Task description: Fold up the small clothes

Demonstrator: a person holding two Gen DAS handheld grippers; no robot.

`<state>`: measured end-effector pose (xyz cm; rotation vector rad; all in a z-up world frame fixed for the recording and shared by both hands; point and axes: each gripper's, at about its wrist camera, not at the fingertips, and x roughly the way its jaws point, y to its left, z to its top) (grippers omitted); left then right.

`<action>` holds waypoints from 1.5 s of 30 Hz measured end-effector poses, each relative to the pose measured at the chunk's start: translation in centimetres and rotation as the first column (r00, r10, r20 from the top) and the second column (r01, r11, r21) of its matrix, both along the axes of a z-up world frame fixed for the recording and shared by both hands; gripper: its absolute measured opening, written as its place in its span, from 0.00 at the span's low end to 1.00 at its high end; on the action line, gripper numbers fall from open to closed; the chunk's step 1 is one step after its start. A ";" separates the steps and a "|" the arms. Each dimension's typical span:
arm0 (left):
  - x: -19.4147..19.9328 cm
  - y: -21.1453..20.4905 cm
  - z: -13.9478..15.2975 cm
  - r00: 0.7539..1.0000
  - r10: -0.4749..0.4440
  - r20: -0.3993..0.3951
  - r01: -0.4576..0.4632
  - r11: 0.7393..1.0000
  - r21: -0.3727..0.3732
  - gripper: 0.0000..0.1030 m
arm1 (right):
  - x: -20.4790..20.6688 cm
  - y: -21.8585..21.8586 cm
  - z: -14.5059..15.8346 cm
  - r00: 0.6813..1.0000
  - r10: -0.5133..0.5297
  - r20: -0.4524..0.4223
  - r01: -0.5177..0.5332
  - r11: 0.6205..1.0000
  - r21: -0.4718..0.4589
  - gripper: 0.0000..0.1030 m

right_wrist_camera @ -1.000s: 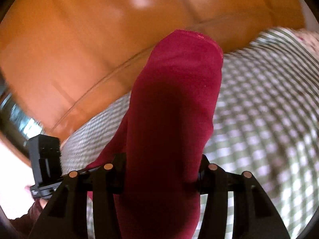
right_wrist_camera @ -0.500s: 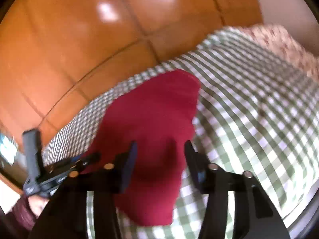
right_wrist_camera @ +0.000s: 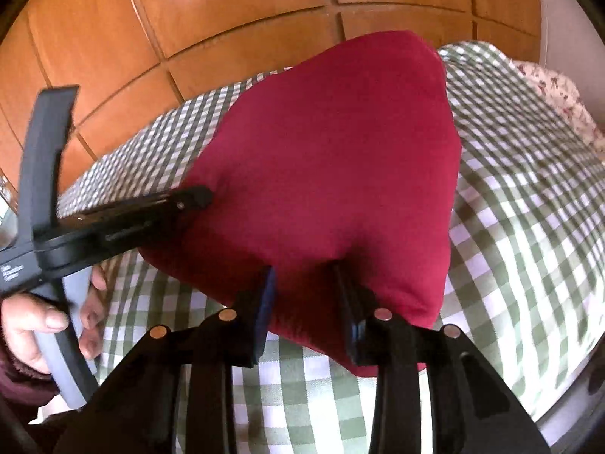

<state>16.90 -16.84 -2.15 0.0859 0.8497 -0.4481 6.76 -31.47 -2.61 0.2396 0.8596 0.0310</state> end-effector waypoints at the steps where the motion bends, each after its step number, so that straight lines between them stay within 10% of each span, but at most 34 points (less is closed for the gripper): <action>1: -0.4 0.1 0.1 1.000 -0.001 0.009 0.001 1.000 0.008 0.59 | 0.0 0.0 0.0 1.000 -0.005 -0.001 0.005 1.000 0.000 0.32; 13: -3.2 1.4 0.5 0.999 0.024 0.037 -0.025 0.999 0.028 0.59 | -3.2 0.5 3.8 0.992 -0.055 0.112 0.063 0.996 -0.068 0.43; 24: -5.0 2.5 2.1 0.994 0.082 0.068 -0.082 0.997 0.001 0.59 | -2.5 1.7 1.6 0.999 -0.022 0.039 0.025 0.994 -0.102 0.58; 45: -8.5 5.6 4.1 0.972 0.194 0.132 -0.190 0.981 -0.045 0.74 | -5.4 0.9 5.2 0.928 -0.339 0.153 0.361 0.919 -0.157 0.98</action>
